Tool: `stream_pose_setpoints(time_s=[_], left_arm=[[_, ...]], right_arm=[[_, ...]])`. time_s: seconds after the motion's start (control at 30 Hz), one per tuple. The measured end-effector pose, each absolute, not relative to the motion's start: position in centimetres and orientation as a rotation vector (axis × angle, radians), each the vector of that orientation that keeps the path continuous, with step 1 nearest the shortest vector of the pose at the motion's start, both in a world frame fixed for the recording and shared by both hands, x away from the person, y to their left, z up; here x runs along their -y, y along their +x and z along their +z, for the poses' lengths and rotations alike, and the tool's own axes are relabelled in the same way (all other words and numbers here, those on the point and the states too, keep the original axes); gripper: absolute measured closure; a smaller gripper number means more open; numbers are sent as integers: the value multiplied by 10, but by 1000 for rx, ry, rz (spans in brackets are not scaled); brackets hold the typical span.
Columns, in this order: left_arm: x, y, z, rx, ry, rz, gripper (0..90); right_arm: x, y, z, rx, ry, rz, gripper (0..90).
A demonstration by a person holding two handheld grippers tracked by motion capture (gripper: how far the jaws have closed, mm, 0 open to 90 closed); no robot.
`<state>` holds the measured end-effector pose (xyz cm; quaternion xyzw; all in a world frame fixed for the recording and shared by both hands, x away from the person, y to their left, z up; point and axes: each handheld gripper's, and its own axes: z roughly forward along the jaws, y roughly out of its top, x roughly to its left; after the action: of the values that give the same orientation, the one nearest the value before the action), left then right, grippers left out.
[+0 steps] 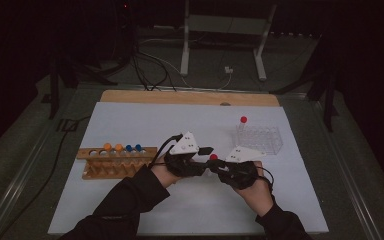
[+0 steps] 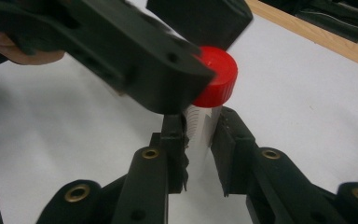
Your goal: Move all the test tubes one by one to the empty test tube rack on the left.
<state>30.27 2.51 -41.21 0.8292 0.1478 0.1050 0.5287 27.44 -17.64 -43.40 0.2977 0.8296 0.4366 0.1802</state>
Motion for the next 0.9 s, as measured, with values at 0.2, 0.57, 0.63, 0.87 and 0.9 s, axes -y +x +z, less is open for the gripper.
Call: stream_pose_setpoints(time_s=[0.2, 0.57, 0.63, 0.87, 0.9], left_arm=[[-20, 303, -415, -353, 1996, 267, 682], [-22, 302, -411, -327, 1998, 310, 716], [-24, 303, -410, -332, 1994, 307, 717], [-37, 305, -403, -354, 1986, 323, 717], [-38, 305, -402, -355, 1985, 325, 717]], right_arm=[[176, 273, -433, -2344, 833, 1237, 745], [180, 275, -433, -2328, 844, 1296, 697], [182, 275, -431, -2319, 842, 1327, 633], [191, 275, -422, -2222, 871, 1371, 331], [192, 275, -421, -2217, 874, 1373, 291]])
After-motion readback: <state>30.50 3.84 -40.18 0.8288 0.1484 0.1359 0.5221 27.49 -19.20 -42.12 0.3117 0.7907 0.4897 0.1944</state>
